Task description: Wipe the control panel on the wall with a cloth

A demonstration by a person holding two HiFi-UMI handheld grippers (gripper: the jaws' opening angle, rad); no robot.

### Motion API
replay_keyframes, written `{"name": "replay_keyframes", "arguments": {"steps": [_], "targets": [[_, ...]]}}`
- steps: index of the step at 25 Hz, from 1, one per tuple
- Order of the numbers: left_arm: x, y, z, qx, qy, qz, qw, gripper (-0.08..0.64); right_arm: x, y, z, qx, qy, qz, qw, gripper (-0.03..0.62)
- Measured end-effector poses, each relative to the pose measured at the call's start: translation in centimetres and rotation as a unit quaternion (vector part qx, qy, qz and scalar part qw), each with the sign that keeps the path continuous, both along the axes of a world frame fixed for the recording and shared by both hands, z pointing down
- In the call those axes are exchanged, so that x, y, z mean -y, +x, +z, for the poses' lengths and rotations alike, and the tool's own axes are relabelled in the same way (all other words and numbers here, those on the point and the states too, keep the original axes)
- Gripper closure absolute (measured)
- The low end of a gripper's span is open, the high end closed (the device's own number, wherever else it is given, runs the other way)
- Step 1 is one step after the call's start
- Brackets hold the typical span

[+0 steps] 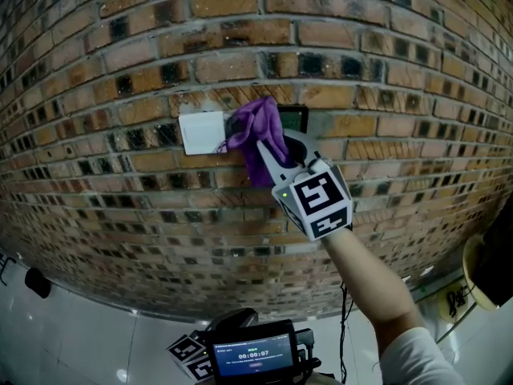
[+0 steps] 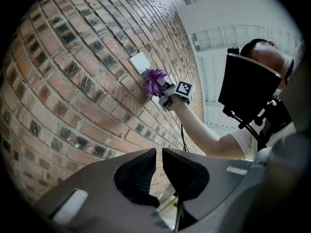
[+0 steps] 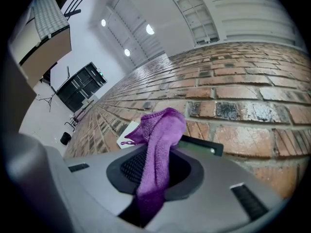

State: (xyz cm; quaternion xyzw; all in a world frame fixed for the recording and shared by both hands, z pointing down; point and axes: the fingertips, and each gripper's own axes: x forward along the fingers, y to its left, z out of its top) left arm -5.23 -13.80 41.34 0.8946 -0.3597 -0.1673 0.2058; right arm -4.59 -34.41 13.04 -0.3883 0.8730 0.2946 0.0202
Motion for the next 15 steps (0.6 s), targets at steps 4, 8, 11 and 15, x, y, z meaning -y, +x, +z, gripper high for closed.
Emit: {"name": "replay_keyframes", "arguments": {"steps": [4,8,11,15], "targets": [[0.1,0.4,0.2,-0.001,-0.003,0.006,1.0000,0.526,-0.1,1.4,-0.1,0.006,0.003,0.007,1.000,0.511],[0.2,0.9,0.2,-0.001,-0.002,0.012,0.9999,0.526,-0.1,2.8,-0.3,0.010,0.006,0.017,1.000,0.511],[0.3,1.1,0.3,0.001,-0.003,0.016,0.9999,0.526,-0.1,4.1,-0.5,0.015,0.008,0.025,1.000,0.511],[0.5,1.3,0.3,0.003,-0.005,0.020,0.9998,0.526,0.2,5.9,-0.6,0.024,0.009,0.037,0.999,0.511]]}}
